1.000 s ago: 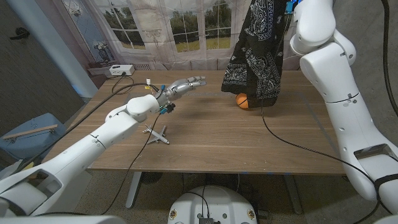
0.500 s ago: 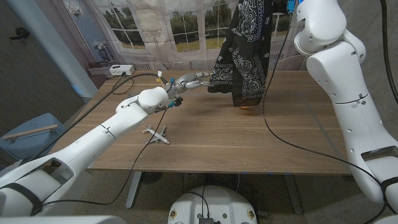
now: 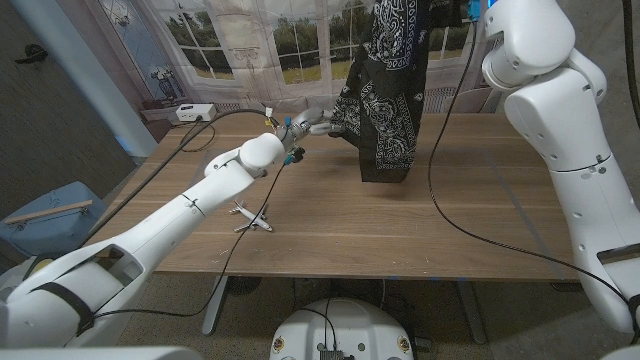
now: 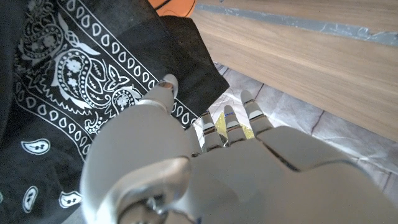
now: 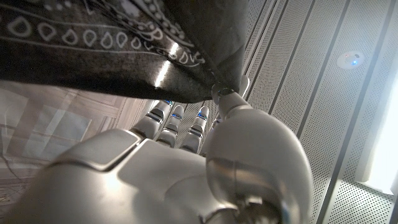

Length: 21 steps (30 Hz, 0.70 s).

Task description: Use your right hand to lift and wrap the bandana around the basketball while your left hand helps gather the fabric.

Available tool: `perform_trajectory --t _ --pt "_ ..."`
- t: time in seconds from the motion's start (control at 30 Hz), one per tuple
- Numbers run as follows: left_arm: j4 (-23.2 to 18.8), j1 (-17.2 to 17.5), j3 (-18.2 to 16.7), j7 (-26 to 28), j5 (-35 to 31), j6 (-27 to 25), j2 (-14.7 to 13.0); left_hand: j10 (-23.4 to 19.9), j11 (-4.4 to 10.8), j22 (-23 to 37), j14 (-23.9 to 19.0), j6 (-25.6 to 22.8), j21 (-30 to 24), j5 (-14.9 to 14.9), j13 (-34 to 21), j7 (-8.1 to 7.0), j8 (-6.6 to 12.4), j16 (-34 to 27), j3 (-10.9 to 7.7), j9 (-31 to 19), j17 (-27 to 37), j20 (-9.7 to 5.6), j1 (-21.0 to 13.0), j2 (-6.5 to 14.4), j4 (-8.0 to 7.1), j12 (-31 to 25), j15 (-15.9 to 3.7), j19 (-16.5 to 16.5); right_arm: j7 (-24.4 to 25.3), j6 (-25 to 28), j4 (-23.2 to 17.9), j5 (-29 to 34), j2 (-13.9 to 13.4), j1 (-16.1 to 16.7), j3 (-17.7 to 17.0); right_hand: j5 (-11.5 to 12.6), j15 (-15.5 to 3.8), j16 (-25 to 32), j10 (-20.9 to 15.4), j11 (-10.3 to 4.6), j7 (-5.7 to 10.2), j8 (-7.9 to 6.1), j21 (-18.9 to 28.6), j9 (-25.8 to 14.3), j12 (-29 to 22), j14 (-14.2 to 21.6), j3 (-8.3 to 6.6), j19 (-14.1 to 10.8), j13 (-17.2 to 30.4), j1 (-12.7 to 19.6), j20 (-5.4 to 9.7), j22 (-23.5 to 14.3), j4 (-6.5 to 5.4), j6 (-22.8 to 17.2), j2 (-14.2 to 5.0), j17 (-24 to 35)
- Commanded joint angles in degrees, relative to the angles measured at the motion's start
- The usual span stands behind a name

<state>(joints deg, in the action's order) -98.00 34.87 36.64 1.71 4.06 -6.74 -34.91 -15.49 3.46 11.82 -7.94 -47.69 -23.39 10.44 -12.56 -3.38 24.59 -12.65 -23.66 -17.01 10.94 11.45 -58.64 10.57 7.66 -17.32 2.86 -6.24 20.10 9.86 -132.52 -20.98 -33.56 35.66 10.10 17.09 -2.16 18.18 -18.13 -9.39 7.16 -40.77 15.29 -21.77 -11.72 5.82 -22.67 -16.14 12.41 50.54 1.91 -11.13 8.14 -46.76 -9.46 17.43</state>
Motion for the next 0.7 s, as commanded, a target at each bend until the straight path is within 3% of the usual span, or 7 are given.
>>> perform_trajectory --t 0.03,0.2,0.33,0.47,0.7 --pt "-9.17 8.22 -3.93 23.59 -12.05 -4.26 2.47 -0.55 0.04 0.41 -1.56 2.67 -1.14 0.29 -0.65 -0.42 0.59 -0.98 -1.72 -2.31 0.84 -0.93 0.80 1.25 -2.04 0.17 -1.69 -1.61 -1.10 -1.32 -0.75 -5.75 -2.59 5.80 -6.60 0.56 -5.60 -0.34 -0.16 0.41 -0.93 -0.57 0.34 -0.01 -0.12 0.50 2.80 -0.21 0.05 0.15 -0.41 -0.19 -2.50 -0.79 -0.02 0.19" --pt "-13.46 9.09 -4.25 31.53 -20.95 -11.83 4.11 -1.02 0.85 0.56 -2.22 2.80 -1.75 0.27 -0.99 -1.16 1.87 -1.23 -2.41 -3.88 1.14 -2.20 1.36 0.91 -3.05 0.08 -2.88 -2.40 -0.60 -0.86 -0.24 -7.31 -3.80 7.85 -8.99 0.72 -5.07 -0.54 -0.15 0.55 -1.15 -0.72 0.29 0.10 -0.10 0.33 2.67 -0.03 0.05 0.35 -0.89 -0.18 -2.38 -0.96 -0.05 0.16" --pt "-15.51 7.91 -4.20 31.76 -24.62 -17.28 4.44 -0.65 1.46 0.62 -2.19 2.41 -2.01 0.14 -1.16 -1.20 2.84 -1.14 -2.75 -4.79 1.20 -2.94 1.61 0.61 -3.31 0.31 -3.38 -2.63 0.04 -0.49 0.46 -8.34 -4.42 8.83 -10.15 0.84 -4.80 -0.66 -0.06 0.88 -1.20 -0.77 0.26 0.21 -0.06 0.27 2.59 0.07 0.05 0.43 -1.15 -0.18 -2.32 -1.00 -0.02 0.13" --pt "-16.60 6.06 -2.37 32.89 -31.29 -24.84 5.03 0.01 1.55 0.68 -1.72 2.31 -2.21 0.45 -1.37 0.53 4.13 -0.72 -3.69 -6.13 1.10 -3.40 1.13 0.23 -2.74 0.70 -3.38 -2.49 -0.24 0.47 1.15 -10.29 -5.61 9.90 -12.00 0.99 -4.48 -0.83 0.08 1.14 -1.30 -0.83 0.21 0.38 0.00 0.18 2.44 0.24 0.05 0.62 -1.41 -0.17 -2.17 -1.11 0.04 0.08" --pt "-17.69 3.02 -0.05 30.66 -37.43 -32.38 5.20 -0.54 2.15 0.69 -1.77 -0.02 -2.56 1.96 -1.61 0.98 6.92 -0.25 -4.22 -8.12 0.71 -4.18 1.22 -1.38 -1.42 0.76 -3.96 -2.54 0.59 -1.01 2.54 -11.52 -6.17 14.79 -16.31 1.75 -2.55 -1.41 -0.27 2.62 -2.65 -1.17 0.15 1.07 -0.10 0.00 1.56 0.48 0.04 1.95 -3.45 -0.14 -0.98 -1.98 0.43 -0.22"
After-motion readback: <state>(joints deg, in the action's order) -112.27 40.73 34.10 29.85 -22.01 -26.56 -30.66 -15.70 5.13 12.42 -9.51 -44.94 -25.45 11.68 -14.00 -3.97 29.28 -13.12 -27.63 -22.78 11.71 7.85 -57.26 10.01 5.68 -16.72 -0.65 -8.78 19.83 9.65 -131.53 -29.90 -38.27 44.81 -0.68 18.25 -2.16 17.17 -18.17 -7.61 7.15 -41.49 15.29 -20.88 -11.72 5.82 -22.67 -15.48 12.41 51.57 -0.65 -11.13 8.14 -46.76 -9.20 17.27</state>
